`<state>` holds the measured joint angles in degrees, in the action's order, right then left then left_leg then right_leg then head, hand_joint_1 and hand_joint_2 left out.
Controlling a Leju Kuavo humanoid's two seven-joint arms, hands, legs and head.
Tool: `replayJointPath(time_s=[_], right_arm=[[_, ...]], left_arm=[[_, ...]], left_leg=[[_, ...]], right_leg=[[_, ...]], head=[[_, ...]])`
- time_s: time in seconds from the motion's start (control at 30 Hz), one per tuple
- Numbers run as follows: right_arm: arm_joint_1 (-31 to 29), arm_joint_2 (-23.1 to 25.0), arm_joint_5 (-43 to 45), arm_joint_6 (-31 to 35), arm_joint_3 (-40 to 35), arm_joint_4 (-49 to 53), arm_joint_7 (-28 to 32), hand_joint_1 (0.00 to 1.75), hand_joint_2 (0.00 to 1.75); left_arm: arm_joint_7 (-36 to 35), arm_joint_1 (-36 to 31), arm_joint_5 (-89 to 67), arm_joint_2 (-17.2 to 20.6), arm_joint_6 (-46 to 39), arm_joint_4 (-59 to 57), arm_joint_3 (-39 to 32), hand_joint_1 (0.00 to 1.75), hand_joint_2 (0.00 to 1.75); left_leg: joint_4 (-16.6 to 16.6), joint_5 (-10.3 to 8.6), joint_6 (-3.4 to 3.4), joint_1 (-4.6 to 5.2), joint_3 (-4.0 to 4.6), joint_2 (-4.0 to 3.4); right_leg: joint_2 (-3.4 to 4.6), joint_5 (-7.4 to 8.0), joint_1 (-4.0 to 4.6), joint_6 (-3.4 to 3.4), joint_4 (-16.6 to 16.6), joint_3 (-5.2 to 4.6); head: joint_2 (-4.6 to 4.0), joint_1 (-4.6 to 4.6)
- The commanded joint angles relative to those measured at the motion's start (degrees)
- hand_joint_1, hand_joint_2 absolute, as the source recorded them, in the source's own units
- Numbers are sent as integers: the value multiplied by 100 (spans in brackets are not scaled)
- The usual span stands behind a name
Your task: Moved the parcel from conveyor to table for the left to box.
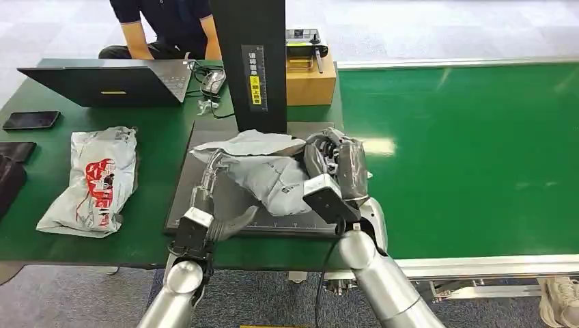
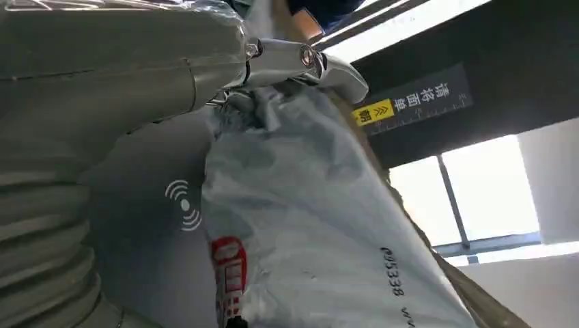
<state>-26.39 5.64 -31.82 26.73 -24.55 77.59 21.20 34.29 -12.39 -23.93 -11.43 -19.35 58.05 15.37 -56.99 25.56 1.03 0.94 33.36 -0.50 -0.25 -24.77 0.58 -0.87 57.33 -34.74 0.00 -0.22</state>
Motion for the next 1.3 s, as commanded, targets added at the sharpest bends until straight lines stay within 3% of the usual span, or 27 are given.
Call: replayJointPath(time_s=[0.03,0.2,0.27,0.6,0.63,0.67,0.7,0.8,0.93,1.03,1.2,1.3], right_arm=[[-1075,-84,385,153,-784,-1566,112,175,175],[-1067,-226,596,248,-443,-2312,98,175,175],[-1146,-212,671,287,-361,-2620,351,175,175],[-1166,-179,670,275,-371,-2608,349,175,175],[-1218,-198,506,323,-397,-2748,42,175,175],[-1331,-226,329,324,-415,-3076,-278,56,175],[-1486,-231,324,22,-363,-3593,-469,0,175],[-1546,-286,238,126,-240,-4380,-414,0,175],[-1291,-318,19,302,-232,-4255,-377,0,175],[-1147,-402,-435,255,-332,-3980,-727,0,175],[-946,-526,-1952,97,-619,-3610,-2151,0,175],[-575,-515,-2418,72,-348,-3192,-2280,0,175]], left_arm=[[-91,-37,388,170,-709,-116,-656,0,175],[-154,331,429,222,-841,396,-994,0,175],[-159,350,390,205,-814,411,-1026,0,175],[-167,331,371,181,-837,392,-1010,0,175],[-174,311,370,185,-829,355,-1010,0,175],[-173,307,367,190,-834,341,-1010,0,175],[-165,296,363,207,-810,326,-990,0,175],[-145,150,358,221,-745,198,-922,0,175],[-82,-23,379,206,-749,-22,-871,0,175],[-69,-39,378,192,-709,-20,-855,0,175],[-222,-89,240,185,-578,73,-932,0,175],[-213,-37,202,184,-557,44,-945,0,175]], left_leg=[[5,6,-14,-3,-23,-24],[14,9,-19,-8,-41,-10],[6,6,-11,-6,-23,-7],[4,5,-16,-5,-21,2],[4,5,-15,-3,-18,1],[3,4,-12,-3,-14,2],[4,7,-17,-4,-24,2],[5,3,-12,-5,-23,6],[6,-1,-12,-5,-22,21],[12,3,-17,-6,-35,16],[7,4,-16,-7,-30,20],[5,1,-11,-5,-21,17]], right_leg=[[29,2,0,9,-6,16],[17,-4,4,10,-17,38],[12,-2,5,7,-10,21],[4,-4,1,12,-6,21],[5,-5,-1,10,-3,16],[3,-3,0,8,-4,13],[5,-6,0,12,-6,23],[-1,-3,2,9,-8,24],[-16,-4,2,10,-10,25],[-9,-5,2,13,-15,35],[-12,-7,4,12,-12,32],[-12,-4,3,8,-10,22]], head=[[0,2],[0,0],[0,0],[0,0],[0,0],[0,0],[0,0],[0,0],[0,0],[0,-2],[0,0],[0,0]])
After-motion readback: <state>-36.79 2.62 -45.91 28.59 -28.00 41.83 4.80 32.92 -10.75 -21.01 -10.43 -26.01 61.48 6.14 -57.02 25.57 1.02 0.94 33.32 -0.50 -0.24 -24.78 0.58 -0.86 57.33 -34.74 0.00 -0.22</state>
